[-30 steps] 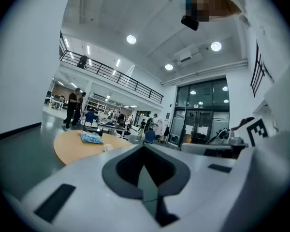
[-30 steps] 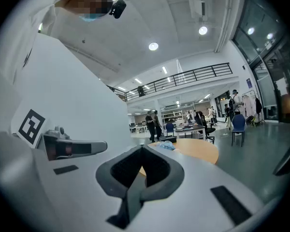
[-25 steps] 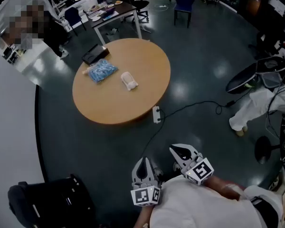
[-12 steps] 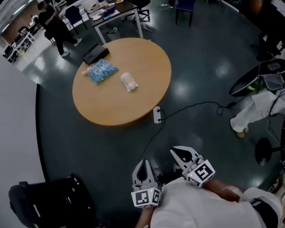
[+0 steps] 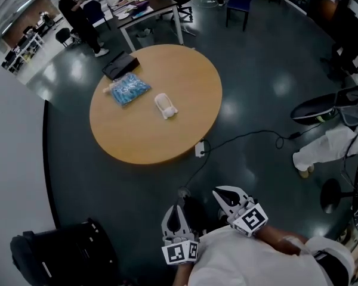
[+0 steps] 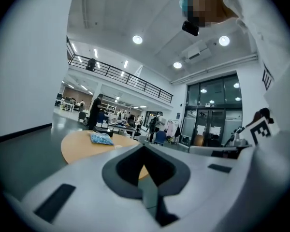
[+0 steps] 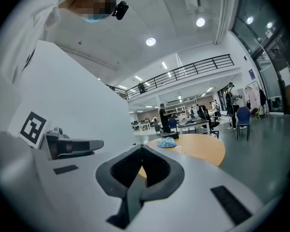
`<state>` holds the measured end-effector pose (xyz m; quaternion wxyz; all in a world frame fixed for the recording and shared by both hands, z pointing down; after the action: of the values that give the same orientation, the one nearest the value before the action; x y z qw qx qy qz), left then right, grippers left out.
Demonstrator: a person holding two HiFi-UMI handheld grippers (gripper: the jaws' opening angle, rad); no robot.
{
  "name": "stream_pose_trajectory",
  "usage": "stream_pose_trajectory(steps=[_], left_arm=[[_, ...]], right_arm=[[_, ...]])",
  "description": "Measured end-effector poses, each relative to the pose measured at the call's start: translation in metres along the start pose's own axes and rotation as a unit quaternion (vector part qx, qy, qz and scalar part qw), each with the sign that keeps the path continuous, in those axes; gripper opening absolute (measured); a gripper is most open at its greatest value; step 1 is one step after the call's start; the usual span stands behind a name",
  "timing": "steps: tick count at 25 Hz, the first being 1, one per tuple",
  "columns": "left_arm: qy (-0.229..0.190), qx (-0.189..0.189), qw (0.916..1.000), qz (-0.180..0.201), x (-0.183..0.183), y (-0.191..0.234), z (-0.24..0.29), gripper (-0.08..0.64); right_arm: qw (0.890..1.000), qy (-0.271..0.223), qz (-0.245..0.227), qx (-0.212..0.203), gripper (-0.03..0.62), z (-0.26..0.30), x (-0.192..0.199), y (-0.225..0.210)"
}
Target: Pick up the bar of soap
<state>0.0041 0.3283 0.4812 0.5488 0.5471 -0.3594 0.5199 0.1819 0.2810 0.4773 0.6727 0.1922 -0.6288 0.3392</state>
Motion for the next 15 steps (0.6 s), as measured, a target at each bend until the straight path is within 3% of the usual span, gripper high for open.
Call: stream_pose_trajectory(steps=[3,10,15], left_arm=[[-0.006,-0.001,0.9999,-0.011,-0.01,0.033,0.044,0.006],[-0.01,0.063,0.9979,-0.009,-0.054,0.109,0.168,0.006],[0.0,0.089,0.9959,-0.015,-0.073,0.157,0.225,0.006]], right_arm=[[1.0,0.0,-0.006,0.015,0.014,0.041,-0.005,-0.018],[0.998,0.005,-0.022,0.065,0.014,0.172,-0.034,-0.064],[0.995,0.014,-0.035,0.094,0.014,0.25,-0.055,-0.088]])
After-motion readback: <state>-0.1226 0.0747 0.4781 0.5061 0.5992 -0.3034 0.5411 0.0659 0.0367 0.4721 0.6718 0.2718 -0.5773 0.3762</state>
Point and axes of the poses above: the fingertips, and each gripper's own axes: z forward along the fingers, y to its left, x out of its underside, the point moved 5 cm from there along -z, backward along the fingers
